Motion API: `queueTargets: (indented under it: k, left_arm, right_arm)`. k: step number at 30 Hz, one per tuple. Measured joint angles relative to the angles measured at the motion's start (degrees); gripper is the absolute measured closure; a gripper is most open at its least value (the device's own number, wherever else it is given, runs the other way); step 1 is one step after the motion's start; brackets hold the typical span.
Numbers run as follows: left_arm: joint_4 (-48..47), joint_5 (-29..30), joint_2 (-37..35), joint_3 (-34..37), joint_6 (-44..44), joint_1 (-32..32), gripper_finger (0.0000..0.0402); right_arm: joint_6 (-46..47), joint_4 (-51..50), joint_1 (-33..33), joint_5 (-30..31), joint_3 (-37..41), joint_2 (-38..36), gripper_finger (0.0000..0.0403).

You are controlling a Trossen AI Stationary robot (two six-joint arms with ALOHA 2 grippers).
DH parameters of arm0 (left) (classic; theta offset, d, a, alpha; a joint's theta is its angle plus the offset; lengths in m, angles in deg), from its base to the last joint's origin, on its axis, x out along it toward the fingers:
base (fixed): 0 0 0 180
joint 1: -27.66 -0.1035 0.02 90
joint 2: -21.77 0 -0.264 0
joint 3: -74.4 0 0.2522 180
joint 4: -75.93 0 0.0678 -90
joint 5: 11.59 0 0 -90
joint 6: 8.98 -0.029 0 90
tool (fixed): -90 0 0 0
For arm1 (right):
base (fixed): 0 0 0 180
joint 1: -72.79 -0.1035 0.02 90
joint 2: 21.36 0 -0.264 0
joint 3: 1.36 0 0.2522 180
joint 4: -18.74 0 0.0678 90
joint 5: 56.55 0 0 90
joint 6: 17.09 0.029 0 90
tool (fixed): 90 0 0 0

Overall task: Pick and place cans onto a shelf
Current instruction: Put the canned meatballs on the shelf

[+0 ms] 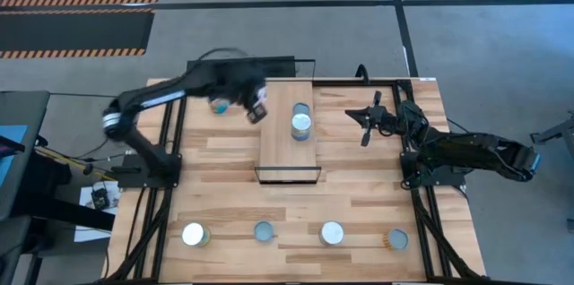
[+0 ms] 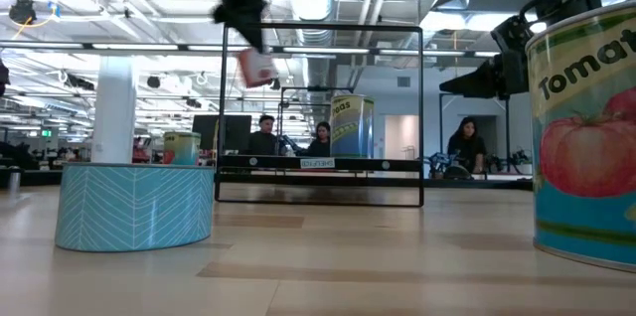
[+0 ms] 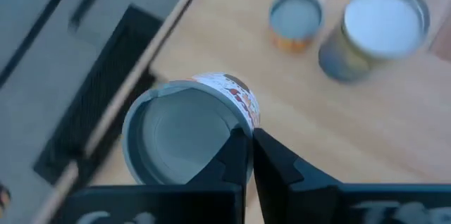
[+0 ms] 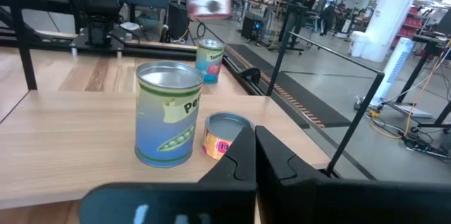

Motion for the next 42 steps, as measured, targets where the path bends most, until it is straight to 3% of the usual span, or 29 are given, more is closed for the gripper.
queueTargets:
  k: [6,11,16,30,42]
  left_arm:
    - [-1.0,-7.9,17.5,-19.0,-11.6,-4.5,0.0401]
    - [-5.1,-8.2,29.5,-32.1,-16.6,-5.2,0.0401]
    - [-5.3,-7.4,37.3,-39.8,-18.0,-5.2,0.0401]
    - [7.4,-9.1,38.6,-33.1,-18.6,-6.2,0.0401]
    - [9.4,-12.1,38.6,-29.6,-18.7,-7.8,0.0401]
  right_arm:
    - [0.0,0.0,0.0,0.0,0.0,0.0,0.0395]
    - [-0.1,-0.1,0.0,0.0,0.0,0.0,0.0395]
    - [-0.2,-0.1,0.0,0.0,0.0,0.0,0.0395]
    - [-0.5,-0.1,0.0,-0.1,0.0,0.1,0.0395]
    - [-0.7,0.0,0.0,-0.1,0.0,0.1,0.0395]
